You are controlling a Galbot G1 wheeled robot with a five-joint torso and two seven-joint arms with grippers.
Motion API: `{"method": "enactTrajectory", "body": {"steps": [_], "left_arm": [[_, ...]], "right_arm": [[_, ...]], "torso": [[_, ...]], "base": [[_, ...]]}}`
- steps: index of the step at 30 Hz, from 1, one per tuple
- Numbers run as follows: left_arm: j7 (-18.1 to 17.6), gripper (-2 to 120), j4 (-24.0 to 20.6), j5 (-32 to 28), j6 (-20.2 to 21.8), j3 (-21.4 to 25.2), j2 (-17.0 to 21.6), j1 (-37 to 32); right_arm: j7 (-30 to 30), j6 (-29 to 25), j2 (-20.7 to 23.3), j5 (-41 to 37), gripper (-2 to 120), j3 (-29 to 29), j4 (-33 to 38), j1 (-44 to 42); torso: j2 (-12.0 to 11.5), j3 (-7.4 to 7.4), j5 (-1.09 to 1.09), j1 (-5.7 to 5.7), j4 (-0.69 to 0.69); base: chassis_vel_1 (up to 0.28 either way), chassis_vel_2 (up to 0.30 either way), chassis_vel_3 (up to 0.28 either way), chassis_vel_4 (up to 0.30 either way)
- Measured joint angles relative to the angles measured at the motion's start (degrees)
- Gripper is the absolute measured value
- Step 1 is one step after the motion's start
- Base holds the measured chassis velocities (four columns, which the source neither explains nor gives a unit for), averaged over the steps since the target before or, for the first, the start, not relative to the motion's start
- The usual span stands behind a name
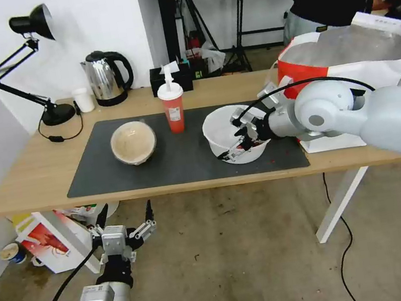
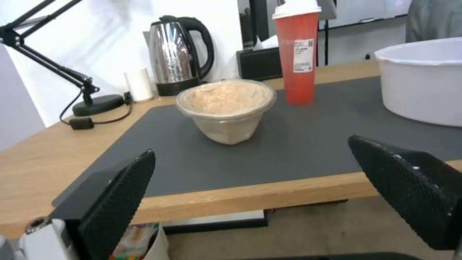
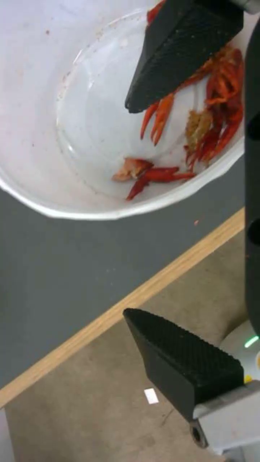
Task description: Pick up the trash from the table and place it into the takeout bag.
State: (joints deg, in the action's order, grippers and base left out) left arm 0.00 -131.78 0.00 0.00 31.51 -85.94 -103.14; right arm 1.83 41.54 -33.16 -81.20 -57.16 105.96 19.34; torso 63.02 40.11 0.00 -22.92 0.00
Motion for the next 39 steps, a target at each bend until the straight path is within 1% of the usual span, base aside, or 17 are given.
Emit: {"method": "enactTrajectory", "body": {"steps": [17,26,39], "left_arm": [[0.0,100,0.0,0.0,0.0,0.0,0.0,0.0],[0.0,100,0.0,0.0,0.0,0.0,0.0,0.0],[0.0,100,0.0,0.0,0.0,0.0,0.0,0.0]], "right_arm": [[1.0,0.0,-0.4,1.0,100,1.4,-1.8,-2.2],[1.6,0.0,-0.1,1.8,100,2.2,-1.6,-3.2],[2.0,0.0,-0.4,3.7,100,2.3,-2.6,-3.4]], "torso": [[0.0,0.00,0.00,0.00,0.00],[0.0,0.00,0.00,0.00,0.00],[0.0,0.00,0.00,0.00,0.00]], "base": [[0.000,0.000,0.000,0.000],[0.000,0.000,0.000,0.000],[0.000,0.000,0.000,0.000]]}}
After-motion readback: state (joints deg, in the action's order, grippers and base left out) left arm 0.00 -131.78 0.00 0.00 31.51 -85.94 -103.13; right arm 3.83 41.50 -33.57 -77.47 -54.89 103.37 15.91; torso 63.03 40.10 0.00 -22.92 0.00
